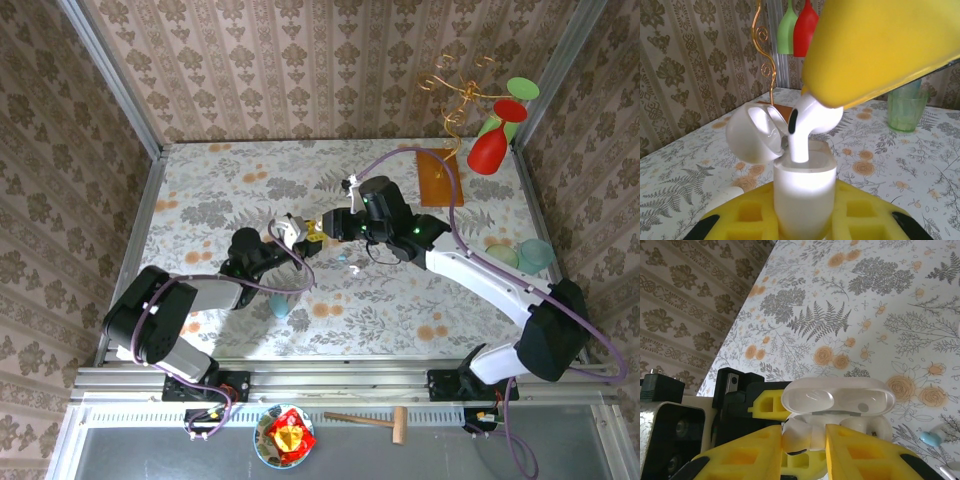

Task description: Insert wireless bluetooth earbuds into charging case

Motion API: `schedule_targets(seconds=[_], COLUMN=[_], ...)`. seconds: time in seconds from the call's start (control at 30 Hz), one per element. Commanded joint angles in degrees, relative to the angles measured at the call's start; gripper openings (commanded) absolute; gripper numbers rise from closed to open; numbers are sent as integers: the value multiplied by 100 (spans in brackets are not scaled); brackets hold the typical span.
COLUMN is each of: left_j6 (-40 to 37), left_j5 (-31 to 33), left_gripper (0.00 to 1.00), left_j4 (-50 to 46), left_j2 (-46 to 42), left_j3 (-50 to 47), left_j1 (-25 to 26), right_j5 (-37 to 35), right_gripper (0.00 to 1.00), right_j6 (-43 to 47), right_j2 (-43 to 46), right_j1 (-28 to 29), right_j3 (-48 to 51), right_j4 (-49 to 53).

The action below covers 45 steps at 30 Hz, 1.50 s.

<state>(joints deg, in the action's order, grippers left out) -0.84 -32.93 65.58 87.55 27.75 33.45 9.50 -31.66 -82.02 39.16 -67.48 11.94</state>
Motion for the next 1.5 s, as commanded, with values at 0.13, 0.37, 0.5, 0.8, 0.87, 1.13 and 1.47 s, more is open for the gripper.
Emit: schedule_targets(seconds=[0.13,0.37,0.5,0.8,0.87,1.13,1.47], left_j6=[127,382,334,168,125,-208,-342], left_j5=[62,59,74,38,3,-73,-135], left_gripper=[0,0,0,0,0,0,0], left_j4=[153,470,472,611,553,-98,-252], left_j2=[-121,-89,-115,-187,-274,-832,-1077], left_j3=[143,145,109,-161,-195,-265,-379], left_j1=[43,39,31,-239,-314,-403,-401], right_j5=[161,10,-198,-1036,-1375,-1177,16], right_gripper=[27,38,52,70,70,69,48], right_j6=[-58,15,114,140,-86,-1207,-1399], right_j2=[-136,-179,26,1049,1219,1158,-791], right_j1=[36,39,31,-71,-195,-847,-705], right_j3=[-99,-125,-130,672,912,1476,1206], right_j4=[-178,5,60,-244,-87,1046,1350])
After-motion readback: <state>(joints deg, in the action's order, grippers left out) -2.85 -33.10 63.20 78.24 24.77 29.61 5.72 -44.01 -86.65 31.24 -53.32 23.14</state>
